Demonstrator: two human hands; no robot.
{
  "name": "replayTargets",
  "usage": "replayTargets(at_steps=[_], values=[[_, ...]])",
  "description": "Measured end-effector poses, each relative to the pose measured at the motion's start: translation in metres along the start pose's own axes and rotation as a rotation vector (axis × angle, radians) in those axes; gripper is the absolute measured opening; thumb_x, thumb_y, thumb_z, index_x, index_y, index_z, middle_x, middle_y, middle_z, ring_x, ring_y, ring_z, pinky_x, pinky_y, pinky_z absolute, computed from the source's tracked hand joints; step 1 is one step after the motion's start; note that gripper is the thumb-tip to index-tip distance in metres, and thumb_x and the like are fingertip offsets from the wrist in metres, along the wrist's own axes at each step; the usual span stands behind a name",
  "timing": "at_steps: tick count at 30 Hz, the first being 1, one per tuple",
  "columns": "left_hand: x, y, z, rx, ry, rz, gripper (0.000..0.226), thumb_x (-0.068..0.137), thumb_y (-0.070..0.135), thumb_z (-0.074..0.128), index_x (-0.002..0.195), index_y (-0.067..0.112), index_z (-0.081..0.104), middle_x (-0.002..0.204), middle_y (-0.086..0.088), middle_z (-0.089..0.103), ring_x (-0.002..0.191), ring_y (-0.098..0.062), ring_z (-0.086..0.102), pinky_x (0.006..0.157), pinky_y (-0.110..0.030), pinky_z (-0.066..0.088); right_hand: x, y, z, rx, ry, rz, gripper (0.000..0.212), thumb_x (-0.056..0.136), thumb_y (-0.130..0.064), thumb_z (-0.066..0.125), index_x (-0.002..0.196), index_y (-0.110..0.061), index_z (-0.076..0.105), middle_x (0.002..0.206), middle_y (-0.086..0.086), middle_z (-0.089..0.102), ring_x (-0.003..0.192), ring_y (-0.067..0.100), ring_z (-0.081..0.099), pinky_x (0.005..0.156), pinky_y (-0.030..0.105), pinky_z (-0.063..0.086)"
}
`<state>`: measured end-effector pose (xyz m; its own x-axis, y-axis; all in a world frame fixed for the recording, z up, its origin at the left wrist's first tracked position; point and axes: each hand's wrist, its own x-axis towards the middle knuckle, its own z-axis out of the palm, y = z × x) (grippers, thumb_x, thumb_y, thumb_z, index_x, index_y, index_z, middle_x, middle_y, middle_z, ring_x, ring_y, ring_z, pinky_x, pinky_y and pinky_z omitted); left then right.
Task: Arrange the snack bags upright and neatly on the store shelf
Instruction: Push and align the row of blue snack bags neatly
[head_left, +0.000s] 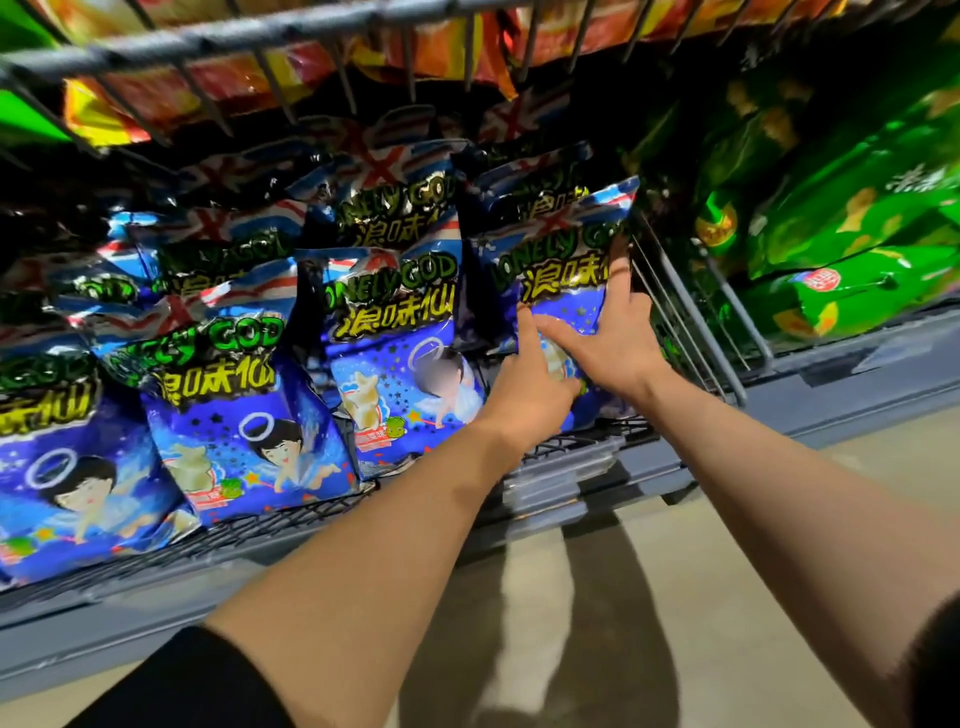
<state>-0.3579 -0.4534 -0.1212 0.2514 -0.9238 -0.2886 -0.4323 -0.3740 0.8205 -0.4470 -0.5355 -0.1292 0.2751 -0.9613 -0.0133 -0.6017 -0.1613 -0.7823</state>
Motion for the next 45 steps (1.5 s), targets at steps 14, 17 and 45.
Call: replayTargets(at_steps=[14,17,45], values=[[-0.007,-0.06,-0.055,0.918,0.26,0.065,0.114,0.076,0.065,0.059,0.147,0.028,-0.022,0.157,-0.013,-0.022,0.144,-0.037,-0.019,0.112,-0.062,-0.001,0.002,-0.01,0.023,-0.638,0.045,-0.175,0.138,0.053,-0.066,0.077,0.142,-0.04,-0.024,0.154,0.02,-0.024,0.14,0.046,-0.02,0.11,0.066,0.017],[-0.002,-0.065,-0.052,0.957,0.291,0.023,0.114,0.076,0.061,0.063,0.143,0.037,-0.026,0.155,-0.01,-0.029,0.142,-0.036,-0.026,0.106,-0.071,-0.002,0.007,-0.012,0.031,-0.666,0.06,-0.137,0.132,0.055,-0.074,0.07,0.142,-0.041,-0.023,0.156,0.02,-0.017,0.141,0.046,-0.018,0.107,0.07,0.017],[-0.094,-0.165,-0.208,0.931,0.452,-0.131,0.123,0.065,0.06,0.073,0.144,0.042,-0.02,0.155,-0.005,-0.03,0.143,-0.037,-0.023,0.108,-0.069,-0.003,-0.065,-0.146,0.168,-0.769,-0.181,-0.779,0.108,0.065,-0.075,0.06,0.148,-0.041,0.0,0.16,0.003,-0.005,0.147,0.029,-0.009,0.112,0.062,0.0]])
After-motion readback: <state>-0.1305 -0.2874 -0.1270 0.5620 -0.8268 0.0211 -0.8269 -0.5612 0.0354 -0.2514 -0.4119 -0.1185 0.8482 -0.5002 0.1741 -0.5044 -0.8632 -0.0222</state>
